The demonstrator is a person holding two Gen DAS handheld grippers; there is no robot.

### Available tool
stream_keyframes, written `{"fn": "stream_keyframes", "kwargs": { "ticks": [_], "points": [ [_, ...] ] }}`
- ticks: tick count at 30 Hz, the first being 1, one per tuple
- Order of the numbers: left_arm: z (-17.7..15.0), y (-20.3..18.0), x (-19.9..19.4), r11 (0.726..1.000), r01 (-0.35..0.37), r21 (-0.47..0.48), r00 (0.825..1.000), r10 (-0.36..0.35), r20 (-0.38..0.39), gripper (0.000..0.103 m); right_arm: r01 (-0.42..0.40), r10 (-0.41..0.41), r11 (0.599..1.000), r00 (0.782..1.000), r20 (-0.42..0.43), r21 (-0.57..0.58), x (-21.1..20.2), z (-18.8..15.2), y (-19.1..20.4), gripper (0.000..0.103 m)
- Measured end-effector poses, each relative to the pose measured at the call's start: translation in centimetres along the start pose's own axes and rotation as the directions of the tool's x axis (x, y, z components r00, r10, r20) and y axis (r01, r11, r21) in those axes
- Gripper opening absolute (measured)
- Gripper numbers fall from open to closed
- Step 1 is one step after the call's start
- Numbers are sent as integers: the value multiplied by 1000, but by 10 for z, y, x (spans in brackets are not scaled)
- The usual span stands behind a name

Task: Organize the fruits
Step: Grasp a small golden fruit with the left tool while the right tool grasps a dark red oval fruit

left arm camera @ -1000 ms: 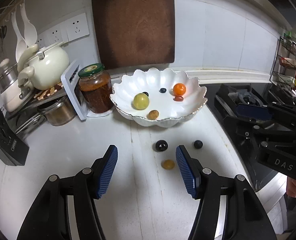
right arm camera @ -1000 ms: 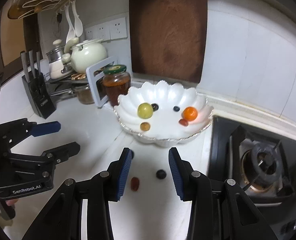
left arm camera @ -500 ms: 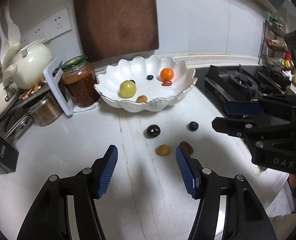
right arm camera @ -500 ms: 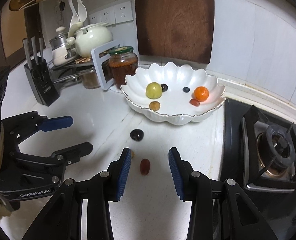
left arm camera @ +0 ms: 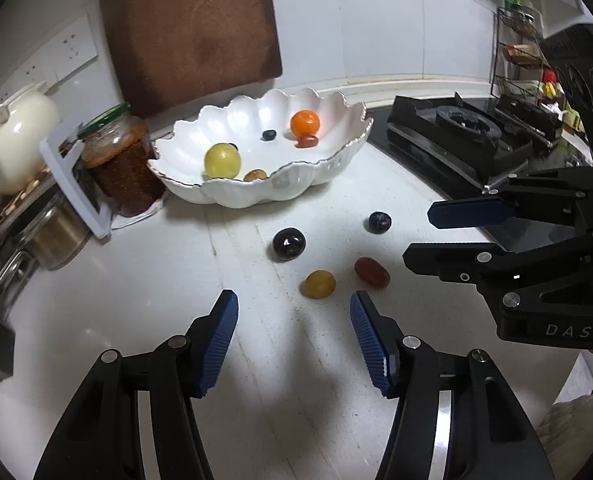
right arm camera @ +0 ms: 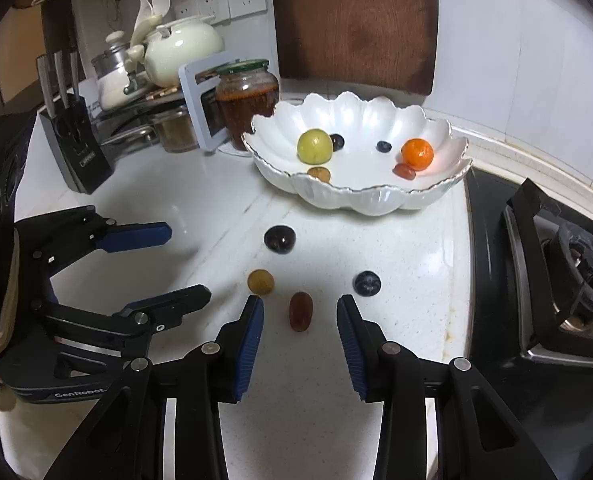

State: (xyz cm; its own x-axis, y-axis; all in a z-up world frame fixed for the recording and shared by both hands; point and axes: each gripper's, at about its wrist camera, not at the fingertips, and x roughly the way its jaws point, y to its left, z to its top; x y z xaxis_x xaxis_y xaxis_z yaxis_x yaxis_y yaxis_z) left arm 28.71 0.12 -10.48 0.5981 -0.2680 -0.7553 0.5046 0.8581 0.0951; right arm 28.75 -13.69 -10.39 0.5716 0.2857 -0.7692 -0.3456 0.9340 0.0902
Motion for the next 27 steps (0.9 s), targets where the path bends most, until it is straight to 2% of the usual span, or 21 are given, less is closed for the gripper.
{"fn": "stream_keyframes", "kwargs": {
  "ticks": [8,11,24,27],
  "points": [
    [-4,0,24,998,55,27,998,-54,-29,47,-9,9,1000,999,-31,5,20,-5,0,38],
    [-4,1,31,997,73,29,996,-72,-44,43,-21,21,1000,999,-46,14,28,-6,-1,34],
    [-1,1,53,991,126,45,990,-123,-68,38,-39,43,998,996,-79,49,49,-8,-7,26],
    [-2,-4,57,990,121,66,991,-117,-73,36,-44,48,998,995,-83,43,51,-8,-7,26]
  ]
}}
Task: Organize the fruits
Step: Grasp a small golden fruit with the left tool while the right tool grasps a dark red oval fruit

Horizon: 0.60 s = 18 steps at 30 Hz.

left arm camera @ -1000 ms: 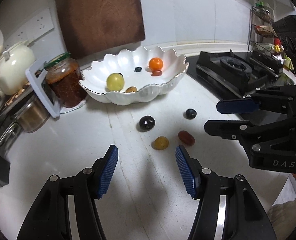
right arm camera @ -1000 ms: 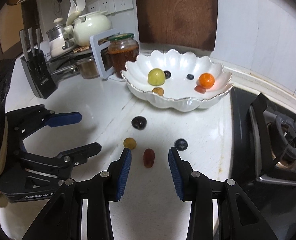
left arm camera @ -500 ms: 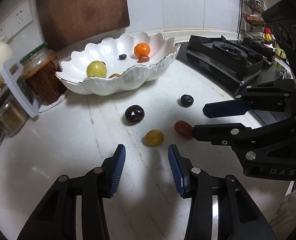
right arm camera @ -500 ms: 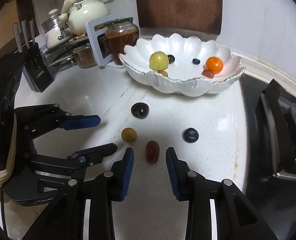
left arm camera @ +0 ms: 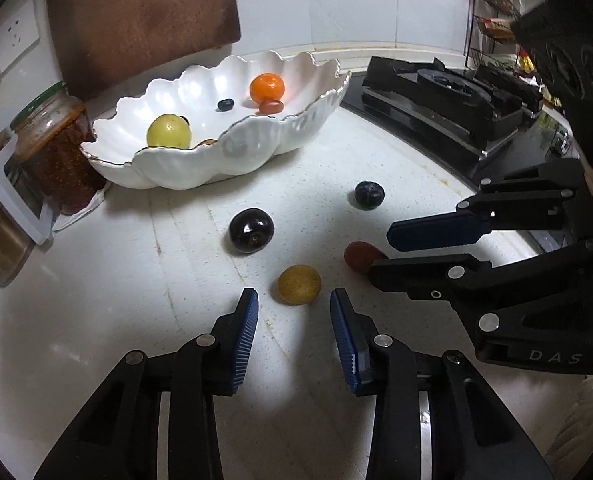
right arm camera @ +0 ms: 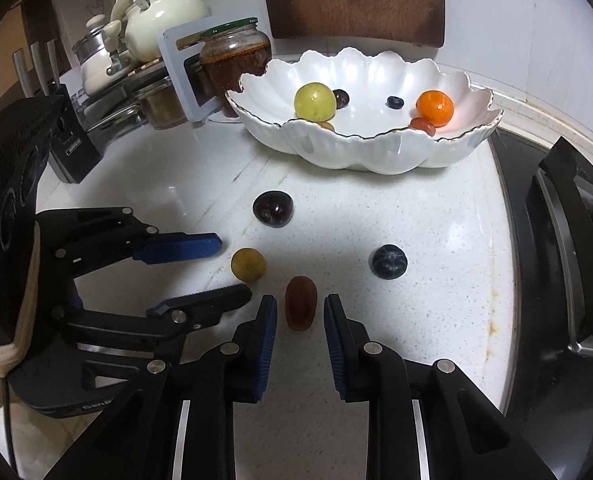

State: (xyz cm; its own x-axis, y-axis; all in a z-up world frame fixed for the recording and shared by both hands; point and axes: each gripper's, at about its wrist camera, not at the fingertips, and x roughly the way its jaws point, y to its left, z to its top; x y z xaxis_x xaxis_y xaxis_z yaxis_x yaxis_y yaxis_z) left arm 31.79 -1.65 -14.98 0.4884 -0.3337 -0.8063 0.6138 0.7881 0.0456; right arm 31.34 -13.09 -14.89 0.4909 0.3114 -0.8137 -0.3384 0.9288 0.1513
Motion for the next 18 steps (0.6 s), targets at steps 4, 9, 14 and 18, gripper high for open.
{"fn": "stream_keyframes", "kwargs": {
  "ticks": [4,9,14,18],
  "points": [
    [1,-1,4,1000,10,2,1000,-10,-6,34,-4,4,1000,1000,-11,-14,3,0,0,24],
    [3,-1,7,1000,5,0,1000,-5,-1,32,-11,10,1000,1000,-21,-18,7,1,-2,22],
    [6,-3,10,1000,0,-6,1000,0,-2,28,-45,45,999,999,-30,3,10,0,-6,20],
    [8,-1,11,1000,0,-24,1000,-1,-10,25,-62,63,998,997,-34,10,11,0,-6,18]
  ]
}}
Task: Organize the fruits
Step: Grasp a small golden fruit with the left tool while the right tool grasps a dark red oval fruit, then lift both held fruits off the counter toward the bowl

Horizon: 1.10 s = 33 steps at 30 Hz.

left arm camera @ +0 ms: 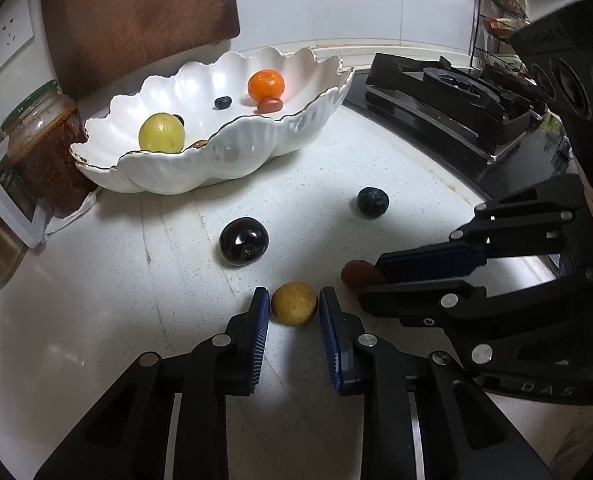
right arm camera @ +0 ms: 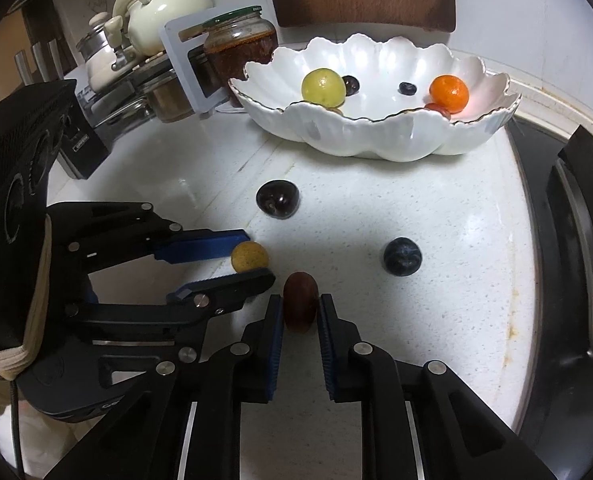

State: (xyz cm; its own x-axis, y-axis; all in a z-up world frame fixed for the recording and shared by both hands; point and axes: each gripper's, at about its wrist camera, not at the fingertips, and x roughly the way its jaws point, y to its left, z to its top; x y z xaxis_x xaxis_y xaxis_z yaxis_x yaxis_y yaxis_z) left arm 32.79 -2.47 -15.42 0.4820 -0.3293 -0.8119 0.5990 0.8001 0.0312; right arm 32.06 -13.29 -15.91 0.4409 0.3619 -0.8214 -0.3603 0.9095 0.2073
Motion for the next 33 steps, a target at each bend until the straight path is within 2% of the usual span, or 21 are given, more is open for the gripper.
{"fn": "stream_keyframes", "kwargs": {
  "ticks": [8,17,24,27,33],
  "points": [
    [0,3,0,998,-19,-55,1000,18,-15,24,-17,17,1000,1000,8,21,-3,-1,-1,16],
    [2,2,-11,984,-56,-167,998,51,-28,24,-2,1,999,1000,30,42,-16,-4,-7,16],
    [9,0,-30,968,-73,-238,997,77,6,24,6,-9,999,997,75,46,-35,-1,-9,16],
    [11,-2,-40,963,-95,-250,994,105,26,24,7,-11,999,995,97,50,-44,1,-9,16],
    [15,-7,-55,956,-97,-276,992,114,45,24,10,-17,999,990,143,47,-62,5,-11,16]
  ]
}}
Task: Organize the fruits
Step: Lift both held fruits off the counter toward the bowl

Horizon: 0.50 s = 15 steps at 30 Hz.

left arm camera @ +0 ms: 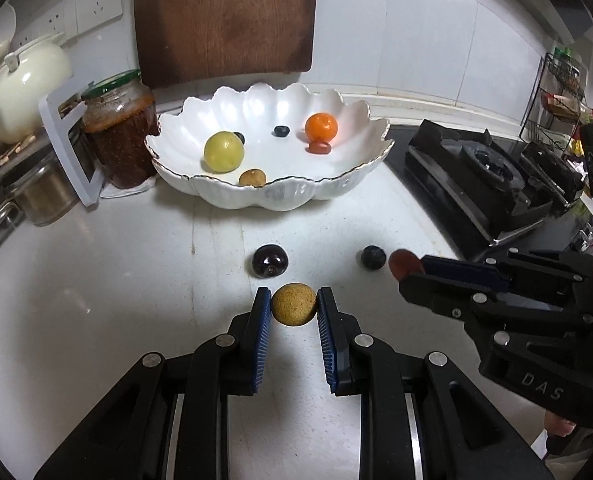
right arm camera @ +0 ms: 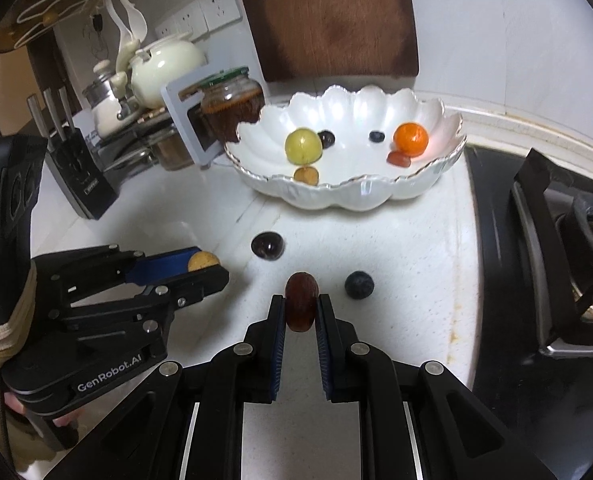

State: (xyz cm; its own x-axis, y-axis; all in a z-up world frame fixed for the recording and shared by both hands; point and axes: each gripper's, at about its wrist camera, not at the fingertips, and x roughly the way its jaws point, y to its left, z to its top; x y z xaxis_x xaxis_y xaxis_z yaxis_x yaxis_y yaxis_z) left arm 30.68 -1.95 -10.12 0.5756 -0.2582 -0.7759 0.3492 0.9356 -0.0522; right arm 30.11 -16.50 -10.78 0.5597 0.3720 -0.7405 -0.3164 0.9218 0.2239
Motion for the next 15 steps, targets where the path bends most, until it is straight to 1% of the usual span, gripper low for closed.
{"fn": "stream_keyframes", "kwargs": {
  "ticks": [6,15],
  "points": [
    [4,-5,-16,1000,-17,-19,999,18,30,24,6,-6,1000,999,45,-9,-18,5,-1,16],
    [21,-15,-40,999,-43,-33,995,45,93,24,2,-1,1000,993,117,-11,-44,18,-4,16]
  ]
}}
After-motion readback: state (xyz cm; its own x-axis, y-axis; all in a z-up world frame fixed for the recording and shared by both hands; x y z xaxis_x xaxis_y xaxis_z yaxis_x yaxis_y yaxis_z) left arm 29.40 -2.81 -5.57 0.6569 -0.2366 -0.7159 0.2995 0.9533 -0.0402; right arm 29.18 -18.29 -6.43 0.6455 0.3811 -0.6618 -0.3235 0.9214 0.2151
